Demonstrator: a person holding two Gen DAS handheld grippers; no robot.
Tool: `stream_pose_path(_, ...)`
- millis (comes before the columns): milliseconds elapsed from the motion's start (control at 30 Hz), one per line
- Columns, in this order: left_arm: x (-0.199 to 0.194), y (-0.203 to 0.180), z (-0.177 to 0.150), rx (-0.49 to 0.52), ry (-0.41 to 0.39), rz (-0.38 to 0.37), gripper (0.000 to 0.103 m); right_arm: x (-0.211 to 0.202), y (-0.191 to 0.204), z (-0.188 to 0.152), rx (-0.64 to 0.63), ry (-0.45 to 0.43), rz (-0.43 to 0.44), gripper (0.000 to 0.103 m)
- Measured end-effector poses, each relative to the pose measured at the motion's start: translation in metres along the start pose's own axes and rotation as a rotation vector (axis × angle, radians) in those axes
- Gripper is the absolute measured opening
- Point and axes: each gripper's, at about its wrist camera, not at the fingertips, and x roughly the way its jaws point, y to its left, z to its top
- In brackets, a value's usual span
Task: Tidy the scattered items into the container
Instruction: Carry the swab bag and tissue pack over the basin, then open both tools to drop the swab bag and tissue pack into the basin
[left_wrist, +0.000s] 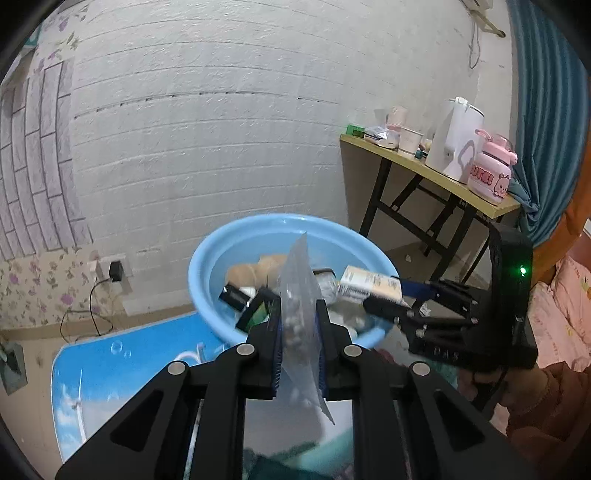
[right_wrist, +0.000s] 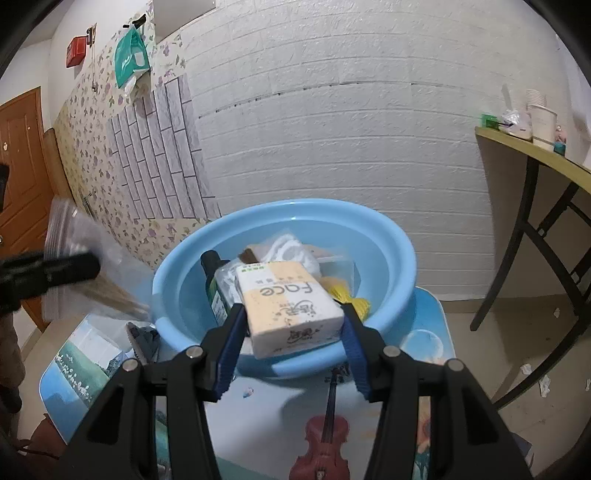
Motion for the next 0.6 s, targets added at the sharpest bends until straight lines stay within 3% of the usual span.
stream_pose_path(267,0.045,0.002,0.016,0.01,0.036,0.031,0.018,0.007,-0.004,0.003,0.016,0.003,0.035,0.052)
stream_pose_path(333,0.054,0.002,0.016,-0.007,0.064,0.053,0.032,0.007,-0.004,0.003,0.018,0.003,0.038,0.053)
stream_pose_path(400,0.056,0.001,0.012,-0.034,0.062,0.055,0.055,0.006,-0.006,0.003,0.029,0.001,0.04,0.056)
stream_pose_path(500,0.052,-0.004,0.006,-0.021,0.058,0.052,0.058,0.003,-0.007,0.005,0.047,-0.01,0.044,0.07)
stream_pose_path(600,0.047,-0.006,-0.001,-0.002,0.063,0.067,0.063,-0.002,-0.008,0.005,0.062,-0.028,0.035,0.071)
